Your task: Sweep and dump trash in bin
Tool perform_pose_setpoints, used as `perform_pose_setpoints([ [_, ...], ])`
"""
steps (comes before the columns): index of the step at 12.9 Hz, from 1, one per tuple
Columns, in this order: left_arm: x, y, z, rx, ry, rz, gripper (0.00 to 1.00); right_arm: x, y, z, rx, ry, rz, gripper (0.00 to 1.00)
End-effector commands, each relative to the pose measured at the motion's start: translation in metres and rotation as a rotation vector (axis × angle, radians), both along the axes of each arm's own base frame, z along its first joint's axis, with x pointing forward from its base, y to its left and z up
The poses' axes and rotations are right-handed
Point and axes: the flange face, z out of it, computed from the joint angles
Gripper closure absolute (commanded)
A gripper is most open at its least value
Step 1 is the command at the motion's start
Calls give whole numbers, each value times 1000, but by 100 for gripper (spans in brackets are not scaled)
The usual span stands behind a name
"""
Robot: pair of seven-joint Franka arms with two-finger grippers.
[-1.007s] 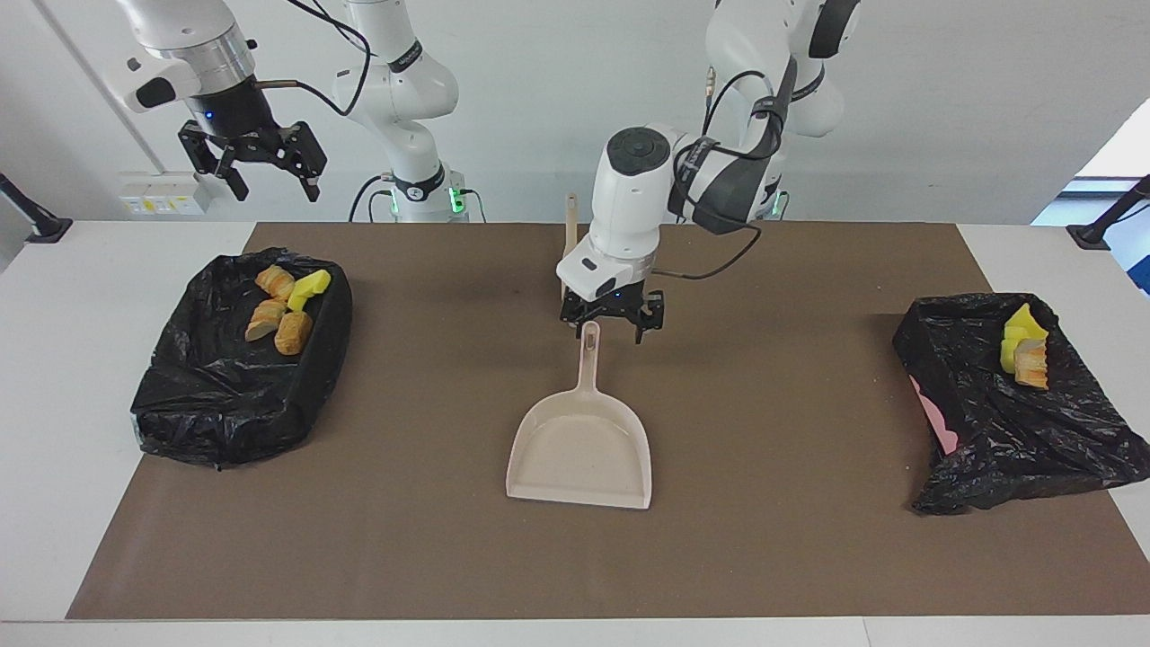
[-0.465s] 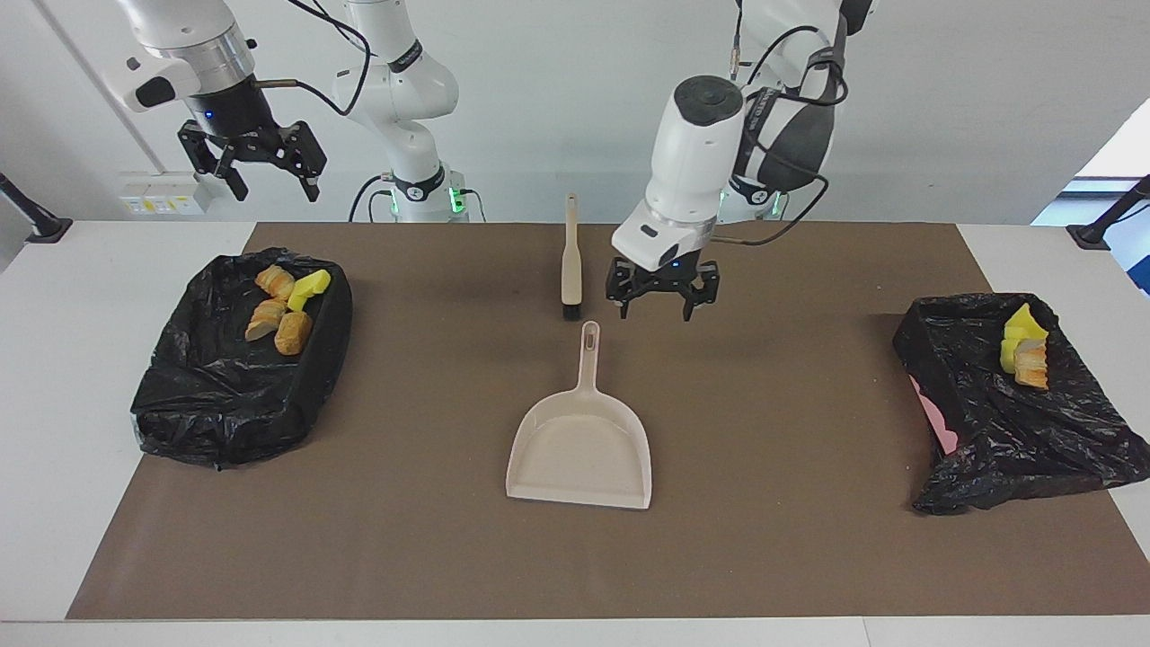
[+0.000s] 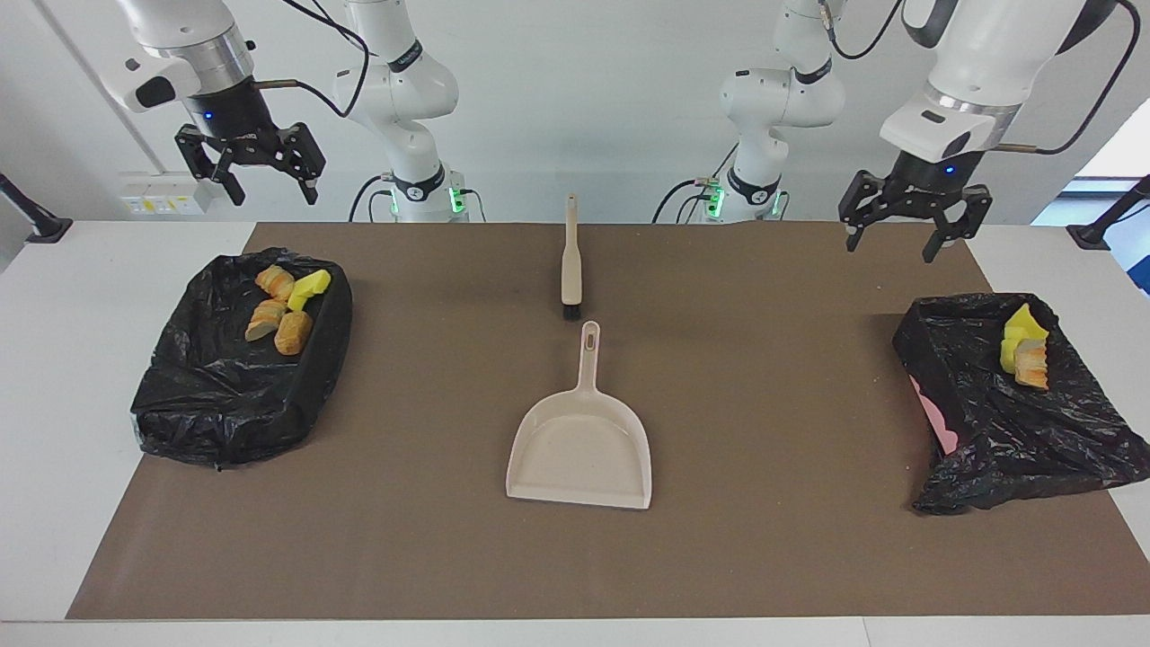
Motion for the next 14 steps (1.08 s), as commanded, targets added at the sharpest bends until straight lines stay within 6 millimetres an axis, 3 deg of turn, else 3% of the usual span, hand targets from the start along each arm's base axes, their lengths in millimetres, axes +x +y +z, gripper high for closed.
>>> perform_pose_setpoints([
  [1, -22, 5, 5, 8, 49, -18, 0, -8, -5, -1, 3, -12, 19, 0],
  [3, -33, 23, 11, 8, 85, 15, 0, -8, -5, -2, 3, -10, 19, 0],
  [7, -47, 28, 16, -10, 148, 33, 0, -9, -5, -3, 3, -9, 21, 0],
  [10, -43, 39, 22, -48, 180, 59, 0, -8, -6, -2, 2, -10, 18, 0],
  [14, -37, 38, 24, -47, 168, 60, 0, -8, -6, -2, 3, -10, 18, 0],
])
